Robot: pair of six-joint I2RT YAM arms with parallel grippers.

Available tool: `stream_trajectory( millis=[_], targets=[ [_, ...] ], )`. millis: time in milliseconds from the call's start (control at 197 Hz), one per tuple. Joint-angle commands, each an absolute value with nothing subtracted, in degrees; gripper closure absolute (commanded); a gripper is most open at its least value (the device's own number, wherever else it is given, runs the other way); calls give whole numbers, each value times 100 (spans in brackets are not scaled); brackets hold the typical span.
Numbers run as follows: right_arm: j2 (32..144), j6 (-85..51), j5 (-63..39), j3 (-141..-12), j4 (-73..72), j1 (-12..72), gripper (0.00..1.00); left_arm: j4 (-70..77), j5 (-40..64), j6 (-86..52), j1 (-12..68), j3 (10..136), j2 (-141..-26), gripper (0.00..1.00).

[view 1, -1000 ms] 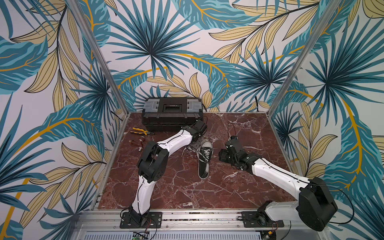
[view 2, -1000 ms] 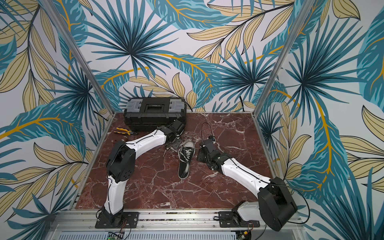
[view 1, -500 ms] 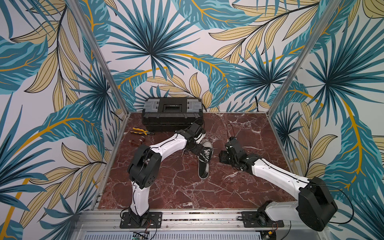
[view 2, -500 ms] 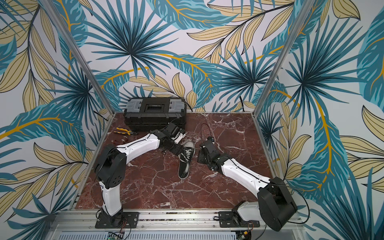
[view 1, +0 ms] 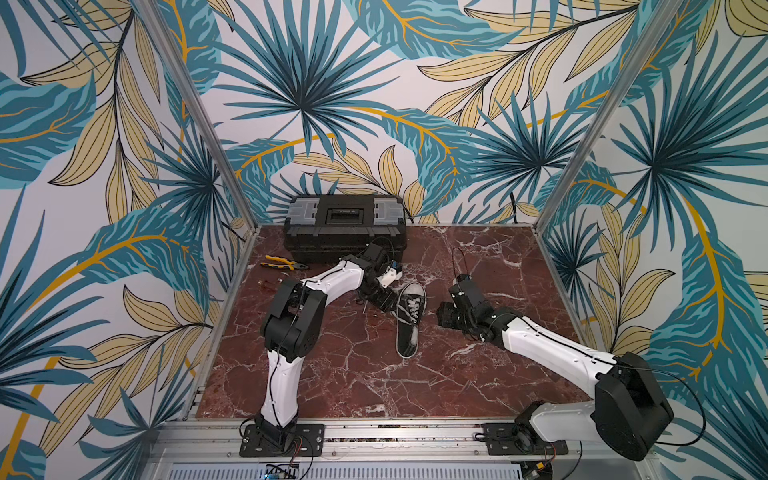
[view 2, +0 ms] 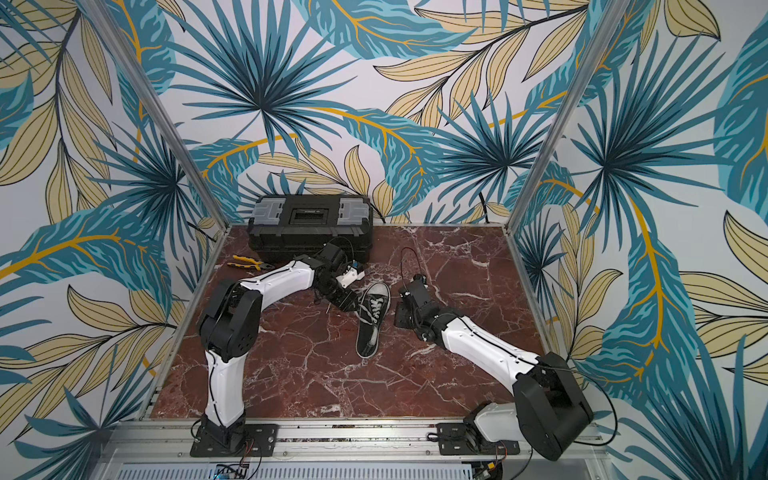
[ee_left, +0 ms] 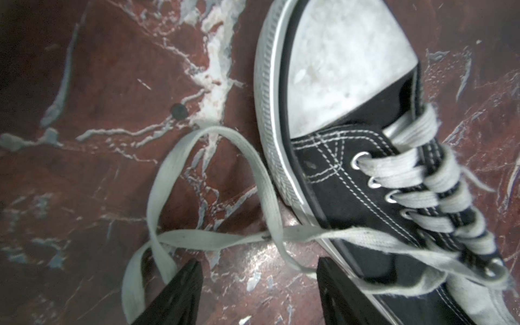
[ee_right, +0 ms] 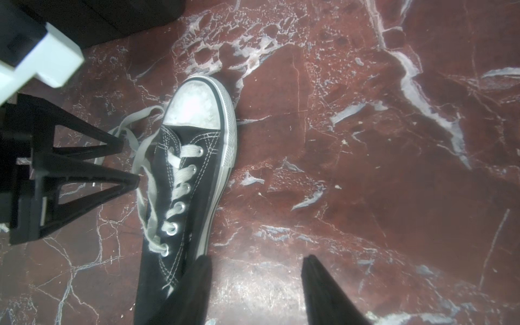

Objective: Tie the shoes
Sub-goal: Cross the shoelace with the shoelace.

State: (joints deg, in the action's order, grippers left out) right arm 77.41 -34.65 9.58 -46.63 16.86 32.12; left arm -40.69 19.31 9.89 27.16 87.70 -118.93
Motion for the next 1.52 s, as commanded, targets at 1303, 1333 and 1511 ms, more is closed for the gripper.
stream_trajectory(
  millis=[1303,1333,1511],
  targets=[
    [8145,-3439,599,-4579,1655,3197,44,-4765,2287,2329,2862,9632,-12438,62],
    [8155,-3443,582,-4587,1644,3199,44,-4771,2157,2353,2900,9632,-12431,62],
    [8225,-3435,528,-4590,1618,3198,44,-4930,1527,2406,3056,9671,-12467,61]
  ],
)
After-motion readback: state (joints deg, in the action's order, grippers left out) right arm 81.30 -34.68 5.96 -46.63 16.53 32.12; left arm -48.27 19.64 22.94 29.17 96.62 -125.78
